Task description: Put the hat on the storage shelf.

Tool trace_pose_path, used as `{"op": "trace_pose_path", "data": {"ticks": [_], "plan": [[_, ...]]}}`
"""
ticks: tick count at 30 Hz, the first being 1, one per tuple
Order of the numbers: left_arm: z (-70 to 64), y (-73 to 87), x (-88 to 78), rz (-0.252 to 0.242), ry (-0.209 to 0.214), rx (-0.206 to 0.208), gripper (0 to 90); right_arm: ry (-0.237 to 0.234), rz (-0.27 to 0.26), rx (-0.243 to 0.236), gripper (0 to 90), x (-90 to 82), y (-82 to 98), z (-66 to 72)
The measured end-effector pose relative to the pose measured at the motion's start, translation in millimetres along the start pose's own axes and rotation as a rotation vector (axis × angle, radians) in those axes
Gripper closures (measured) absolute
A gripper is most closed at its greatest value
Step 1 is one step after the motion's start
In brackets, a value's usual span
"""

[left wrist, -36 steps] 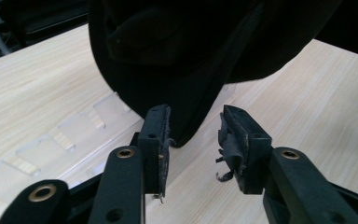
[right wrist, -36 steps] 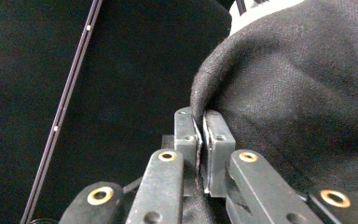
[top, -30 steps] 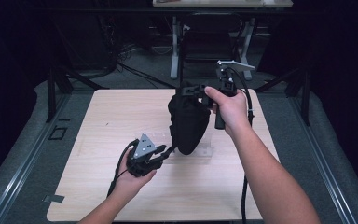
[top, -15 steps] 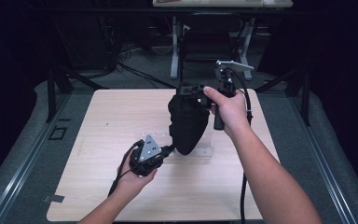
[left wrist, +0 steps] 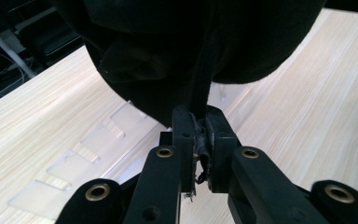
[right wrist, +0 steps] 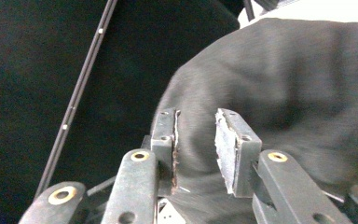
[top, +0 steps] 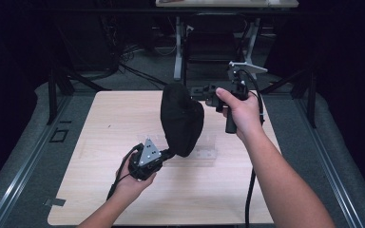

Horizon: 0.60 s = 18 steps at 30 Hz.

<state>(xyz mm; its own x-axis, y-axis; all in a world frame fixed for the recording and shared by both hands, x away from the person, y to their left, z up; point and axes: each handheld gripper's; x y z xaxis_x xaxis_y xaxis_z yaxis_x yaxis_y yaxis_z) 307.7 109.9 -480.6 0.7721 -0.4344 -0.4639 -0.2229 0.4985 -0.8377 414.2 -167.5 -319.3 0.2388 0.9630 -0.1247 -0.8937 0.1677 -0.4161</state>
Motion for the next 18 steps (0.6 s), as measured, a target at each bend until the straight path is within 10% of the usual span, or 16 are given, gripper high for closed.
{"op": "trace_pose_path", "data": {"ticks": [15,18], "plan": [[7.4,35.4,8.8,0.072,-0.007,0.002,84.7,0.072,-0.001,-0.014,68.0,-17.0,3.9,-7.6],[14.7,44.6,9.0,0.082,0.003,-0.094,84.3,0.102,-0.007,-0.023,66.9,-23.3,5.7,-11.0]]}}
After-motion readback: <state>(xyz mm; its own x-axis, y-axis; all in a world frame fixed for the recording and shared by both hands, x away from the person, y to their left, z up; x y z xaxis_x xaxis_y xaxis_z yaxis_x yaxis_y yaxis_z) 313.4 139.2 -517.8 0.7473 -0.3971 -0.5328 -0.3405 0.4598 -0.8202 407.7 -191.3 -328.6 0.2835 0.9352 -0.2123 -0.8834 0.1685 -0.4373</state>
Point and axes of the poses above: each handheld gripper's, and its own axes: x roughly forward along the jaws, y roughly out of its underside, z roughly to its left, and after that the axes turned 13 degrees about -y, right-handed
